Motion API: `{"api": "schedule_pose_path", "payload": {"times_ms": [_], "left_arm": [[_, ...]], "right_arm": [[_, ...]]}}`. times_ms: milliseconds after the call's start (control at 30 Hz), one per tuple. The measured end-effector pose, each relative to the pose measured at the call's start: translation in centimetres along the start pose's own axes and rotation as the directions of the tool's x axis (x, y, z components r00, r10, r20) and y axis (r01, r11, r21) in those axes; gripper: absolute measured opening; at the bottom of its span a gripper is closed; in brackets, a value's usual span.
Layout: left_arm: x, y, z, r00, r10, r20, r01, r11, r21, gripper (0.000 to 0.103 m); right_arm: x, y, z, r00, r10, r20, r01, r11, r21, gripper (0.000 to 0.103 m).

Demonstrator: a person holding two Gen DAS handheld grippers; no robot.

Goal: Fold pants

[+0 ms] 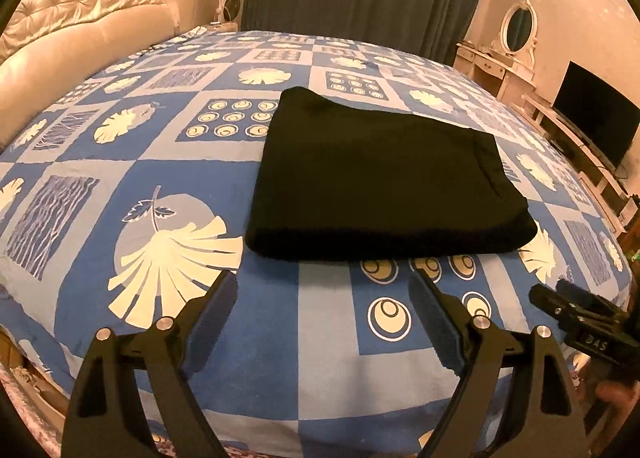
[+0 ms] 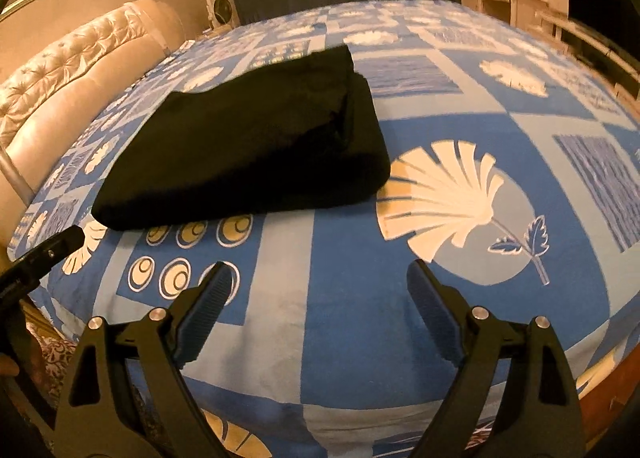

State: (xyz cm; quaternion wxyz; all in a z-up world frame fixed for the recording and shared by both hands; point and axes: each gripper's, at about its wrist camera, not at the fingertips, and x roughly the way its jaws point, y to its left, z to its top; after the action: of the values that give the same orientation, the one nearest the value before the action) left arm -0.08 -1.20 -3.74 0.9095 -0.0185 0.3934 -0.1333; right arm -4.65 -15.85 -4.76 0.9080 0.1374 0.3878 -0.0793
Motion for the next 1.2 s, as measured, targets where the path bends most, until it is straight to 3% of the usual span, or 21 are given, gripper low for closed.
{"api": "schedule_pose_path", "payload": {"times_ms": [300,1200], "left_arm": [[-0.3,0.1,-0.1,0.999,0.042,0.016,-0.042,0.999,0.006,0.086],[-1.3,-0.2,0.5,0.996,0.053,0.067,-0.053,0.999,-0.001,0.086]], "right_arm": [[-0.9,0.5,0.2,1.0,-0.017,0.025,0.018,1.0,-0.02,0.09],[-1.2,1.3,0.1,1.0,-0.011,0.022,0.012,1.0,-0.029,0.09]]}}
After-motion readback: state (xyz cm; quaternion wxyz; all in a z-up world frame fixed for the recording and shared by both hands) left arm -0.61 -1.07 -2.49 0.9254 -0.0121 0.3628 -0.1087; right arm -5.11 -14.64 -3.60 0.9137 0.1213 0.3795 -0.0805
